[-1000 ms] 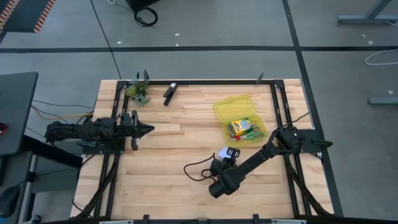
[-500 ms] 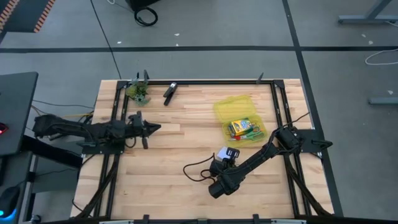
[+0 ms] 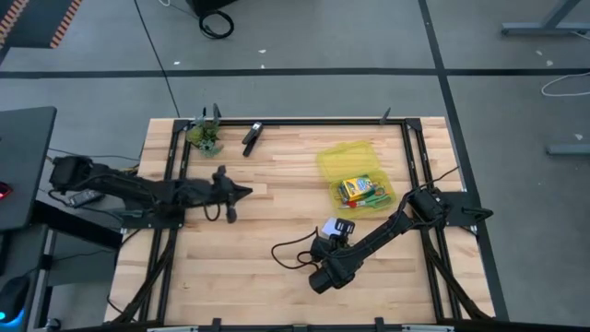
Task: Pack school essentials
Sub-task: Put the violet sticky notes into the yellow supply box
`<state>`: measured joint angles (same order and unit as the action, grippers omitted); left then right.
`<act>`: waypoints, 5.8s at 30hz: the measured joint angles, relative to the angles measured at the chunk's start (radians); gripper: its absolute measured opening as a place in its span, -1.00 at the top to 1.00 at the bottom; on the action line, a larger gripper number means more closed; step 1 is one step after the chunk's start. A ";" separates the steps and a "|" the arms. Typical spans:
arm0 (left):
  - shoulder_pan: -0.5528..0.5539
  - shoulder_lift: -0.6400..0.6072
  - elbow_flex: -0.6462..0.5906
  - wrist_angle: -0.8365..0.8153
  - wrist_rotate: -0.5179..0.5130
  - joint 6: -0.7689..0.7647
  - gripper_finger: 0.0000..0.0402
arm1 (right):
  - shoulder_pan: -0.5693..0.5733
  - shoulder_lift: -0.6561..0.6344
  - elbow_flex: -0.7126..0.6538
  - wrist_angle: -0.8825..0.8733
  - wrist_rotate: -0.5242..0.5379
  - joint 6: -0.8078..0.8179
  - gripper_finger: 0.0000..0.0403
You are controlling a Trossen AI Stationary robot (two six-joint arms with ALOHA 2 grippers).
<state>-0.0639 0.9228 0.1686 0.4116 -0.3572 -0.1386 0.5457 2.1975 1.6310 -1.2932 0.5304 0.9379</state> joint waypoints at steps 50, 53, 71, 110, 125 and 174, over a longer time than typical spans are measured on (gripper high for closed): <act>-0.003 1.089 0.599 0.427 0.328 0.712 0.02 | -0.011 -0.022 0.000 0.041 0.023 -0.022 0.99; -0.008 1.100 0.620 0.418 0.348 0.704 0.02 | -0.013 -0.022 0.000 0.047 0.025 -0.023 0.99; -0.021 1.108 0.706 0.401 0.462 0.699 0.08 | -0.034 -0.044 0.001 0.059 0.056 -0.055 0.99; -0.024 1.167 0.738 0.386 0.415 0.704 0.98 | -0.031 -0.046 0.001 0.049 0.075 -0.019 0.39; -0.002 1.164 0.915 0.090 0.387 0.664 0.95 | 0.117 -0.317 -0.089 -0.054 0.306 0.188 0.32; 0.006 1.423 1.532 -0.173 0.010 0.871 0.96 | 0.150 -0.866 -0.480 0.001 0.543 0.214 0.50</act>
<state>-0.0577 2.3463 1.7004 0.2386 -0.3469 0.7321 0.6960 1.3315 1.1515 -1.2922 1.0737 1.1515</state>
